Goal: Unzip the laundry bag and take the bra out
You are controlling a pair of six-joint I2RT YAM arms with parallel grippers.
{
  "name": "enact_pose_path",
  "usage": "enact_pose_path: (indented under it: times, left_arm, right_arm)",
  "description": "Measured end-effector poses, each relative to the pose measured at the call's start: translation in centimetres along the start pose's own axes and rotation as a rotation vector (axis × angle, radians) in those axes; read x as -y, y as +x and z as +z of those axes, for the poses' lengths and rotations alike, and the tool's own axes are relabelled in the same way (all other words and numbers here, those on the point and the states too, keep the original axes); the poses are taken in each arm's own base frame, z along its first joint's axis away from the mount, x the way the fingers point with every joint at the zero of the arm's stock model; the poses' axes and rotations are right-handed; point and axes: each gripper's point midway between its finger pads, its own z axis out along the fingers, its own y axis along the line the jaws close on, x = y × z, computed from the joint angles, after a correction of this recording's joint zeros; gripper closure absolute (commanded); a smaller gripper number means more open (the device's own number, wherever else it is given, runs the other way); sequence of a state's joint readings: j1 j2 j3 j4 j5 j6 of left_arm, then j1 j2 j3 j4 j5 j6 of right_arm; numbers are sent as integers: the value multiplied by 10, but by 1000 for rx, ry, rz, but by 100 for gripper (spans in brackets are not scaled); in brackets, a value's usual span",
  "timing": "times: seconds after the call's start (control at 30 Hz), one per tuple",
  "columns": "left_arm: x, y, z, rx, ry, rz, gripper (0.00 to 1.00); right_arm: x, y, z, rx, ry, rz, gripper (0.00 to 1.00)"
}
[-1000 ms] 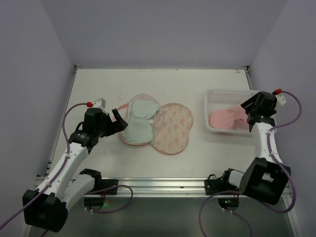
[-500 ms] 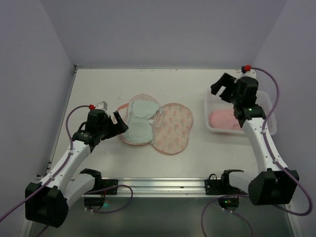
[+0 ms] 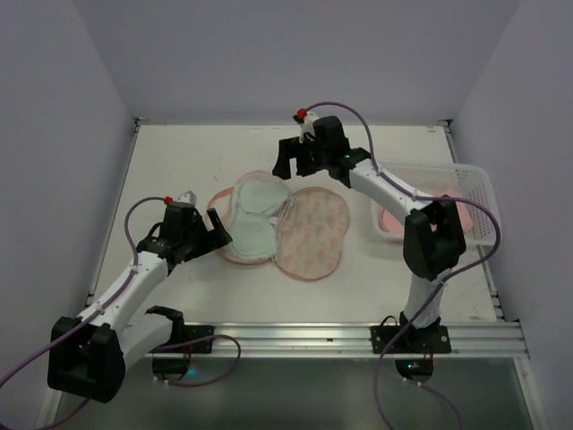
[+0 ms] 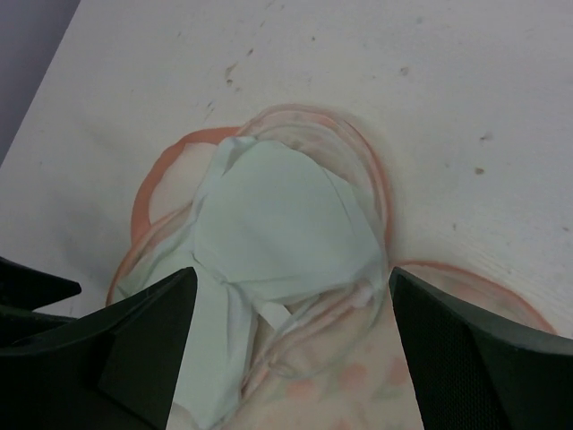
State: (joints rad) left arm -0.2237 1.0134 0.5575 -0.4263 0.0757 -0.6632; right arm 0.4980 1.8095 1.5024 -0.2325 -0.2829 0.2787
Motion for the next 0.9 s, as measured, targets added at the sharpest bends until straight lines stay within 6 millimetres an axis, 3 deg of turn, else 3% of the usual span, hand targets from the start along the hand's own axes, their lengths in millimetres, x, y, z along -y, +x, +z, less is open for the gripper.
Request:
enact_pose_path:
  times: [0.1,0.2,0.33,0.43,0.5,0.8,0.9]
  left_arm:
    - [0,-1,0,5,0,-7,4]
    - [-1,-1,0,6,-7,-7,4]
    - [-4,-1,-2,13,-24,-7,4]
    - [-5,-3,-5,25,-31,-6,4]
    - [-5,-6,-6,30,-34,-6,4]
    - [3,-25,-11,76,-34,4,4]
    - [2,-24,-11,75,-40,5,4]
  right_arm:
    - [-10,19,42,-69,-27,-21,10]
    - [-11,51,76,-152,-24,-13,10]
    - [-8,103,95,-264,23,67,10]
    - [-3,144,91,-333,97,141,10]
    - [-8,147,83,-308,128,184,10]
    - [-48,208,24,-389,225,298,10]
    - [-61,209,13,-400,220,294,9]
